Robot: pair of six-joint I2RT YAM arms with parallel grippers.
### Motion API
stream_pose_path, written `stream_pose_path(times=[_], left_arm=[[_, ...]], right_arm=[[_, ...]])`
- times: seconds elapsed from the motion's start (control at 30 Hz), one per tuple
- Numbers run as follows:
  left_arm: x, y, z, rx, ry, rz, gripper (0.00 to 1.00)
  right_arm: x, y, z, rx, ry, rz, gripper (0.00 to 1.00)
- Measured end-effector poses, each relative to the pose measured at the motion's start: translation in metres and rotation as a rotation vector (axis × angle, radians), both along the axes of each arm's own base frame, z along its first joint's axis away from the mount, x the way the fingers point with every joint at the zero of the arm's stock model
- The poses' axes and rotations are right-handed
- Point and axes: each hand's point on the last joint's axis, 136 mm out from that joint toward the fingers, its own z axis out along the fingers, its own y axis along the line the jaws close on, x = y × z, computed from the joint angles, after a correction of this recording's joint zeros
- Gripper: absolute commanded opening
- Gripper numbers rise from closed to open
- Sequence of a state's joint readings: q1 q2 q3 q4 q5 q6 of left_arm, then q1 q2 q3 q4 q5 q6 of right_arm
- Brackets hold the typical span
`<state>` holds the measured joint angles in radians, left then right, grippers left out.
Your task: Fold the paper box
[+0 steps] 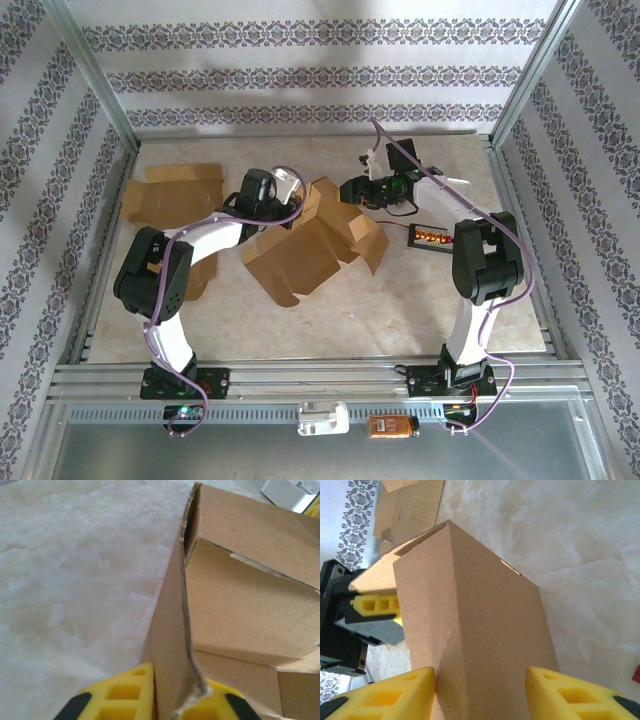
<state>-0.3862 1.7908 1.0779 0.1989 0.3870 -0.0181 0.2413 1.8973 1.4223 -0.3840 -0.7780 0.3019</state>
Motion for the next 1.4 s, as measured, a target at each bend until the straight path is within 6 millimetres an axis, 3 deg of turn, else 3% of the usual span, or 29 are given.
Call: stream_pose_path(times=[0.07, 0.23, 0.37, 0.47, 0.57, 0.73, 0.93, 1.03, 1.17, 1.27, 1.4], left_arm=[[-0.008, -0.003, -0.002, -0.038, 0.004, 0.011, 0.27], [-0.022, -0.014, -0.008, -0.103, 0.045, -0.03, 0.36], [-0.025, -0.017, -0.007, -0.109, 0.043, -0.061, 0.42], [-0.025, -0.017, -0.008, -0.09, 0.031, -0.074, 0.55], [-0.024, -0.014, -0.003, -0.074, 0.009, -0.083, 0.61], [-0.029, 0.003, 0.023, -0.088, -0.048, -0.074, 0.65], [-0.038, 0.038, 0.073, -0.147, -0.148, -0.027, 0.7], [-0.024, 0.071, 0.09, -0.166, -0.183, 0.058, 0.72], [0.014, 0.111, 0.097, -0.099, -0.171, 0.176, 0.63], [0.043, 0.116, 0.097, -0.032, -0.168, 0.189, 0.62], [0.077, 0.117, 0.075, 0.023, -0.115, 0.198, 0.59]], right_arm=[[-0.001, 0.001, 0.0, -0.001, -0.007, 0.002, 0.5], [-0.001, 0.002, 0.0, -0.002, -0.017, 0.002, 0.51], [0.0, 0.0, 0.001, -0.013, -0.028, -0.007, 0.51], [0.001, -0.002, 0.002, -0.024, -0.041, -0.013, 0.51], [0.002, -0.004, 0.002, -0.037, -0.055, -0.017, 0.51], [0.004, -0.006, 0.003, -0.053, -0.07, -0.021, 0.51], [0.004, -0.007, 0.003, -0.067, -0.089, -0.016, 0.51], [0.003, -0.004, 0.003, -0.069, -0.094, -0.006, 0.51], [-0.001, 0.001, 0.003, -0.073, -0.098, 0.015, 0.51], [-0.003, 0.003, 0.004, -0.074, -0.099, 0.021, 0.51], [-0.004, 0.002, 0.004, -0.078, -0.1, 0.02, 0.51]])
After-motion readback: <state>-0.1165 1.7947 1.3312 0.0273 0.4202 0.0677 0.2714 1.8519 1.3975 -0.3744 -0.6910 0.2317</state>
